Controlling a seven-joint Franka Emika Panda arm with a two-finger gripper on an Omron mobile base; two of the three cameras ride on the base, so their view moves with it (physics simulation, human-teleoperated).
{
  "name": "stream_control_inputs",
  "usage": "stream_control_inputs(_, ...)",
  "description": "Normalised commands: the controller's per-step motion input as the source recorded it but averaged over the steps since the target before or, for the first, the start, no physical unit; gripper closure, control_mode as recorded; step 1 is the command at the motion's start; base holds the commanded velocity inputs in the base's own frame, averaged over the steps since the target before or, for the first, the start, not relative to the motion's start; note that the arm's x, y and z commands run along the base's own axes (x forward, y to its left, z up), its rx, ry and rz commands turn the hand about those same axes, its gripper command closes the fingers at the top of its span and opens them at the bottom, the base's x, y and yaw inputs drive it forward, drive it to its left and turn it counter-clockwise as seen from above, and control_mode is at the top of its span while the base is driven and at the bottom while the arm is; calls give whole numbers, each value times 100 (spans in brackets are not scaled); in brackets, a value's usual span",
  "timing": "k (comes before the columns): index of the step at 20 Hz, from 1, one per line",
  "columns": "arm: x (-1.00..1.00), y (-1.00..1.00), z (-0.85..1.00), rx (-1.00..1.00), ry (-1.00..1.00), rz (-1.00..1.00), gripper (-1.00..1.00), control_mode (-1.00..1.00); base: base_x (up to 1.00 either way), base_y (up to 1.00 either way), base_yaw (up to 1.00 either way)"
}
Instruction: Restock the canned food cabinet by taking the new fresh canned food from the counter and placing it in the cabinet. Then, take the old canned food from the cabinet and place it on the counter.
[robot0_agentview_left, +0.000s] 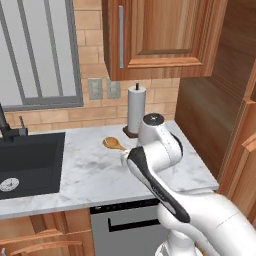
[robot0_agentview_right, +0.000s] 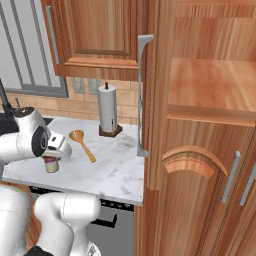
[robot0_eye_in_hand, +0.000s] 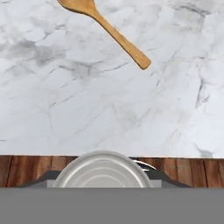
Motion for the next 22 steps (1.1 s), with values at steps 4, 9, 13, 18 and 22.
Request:
stream_control_inputs(4, -95, -7, 100, 0, -22, -5, 100, -100, 0, 0, 0)
stream_control_inputs(9, -79, -26, 97, 0, -28, 0, 100, -100, 0, 0, 0)
stream_control_inputs(13, -62, -15, 64, 0, -19, 0, 100, -100, 0, 0, 0)
stream_control_inputs(18, -1, 0, 0, 0, -2, 0, 100, 100, -19, 0, 0)
stream_control_inputs(22, 0, 0, 0, 0, 0, 0, 100, 100, -100, -28, 0)
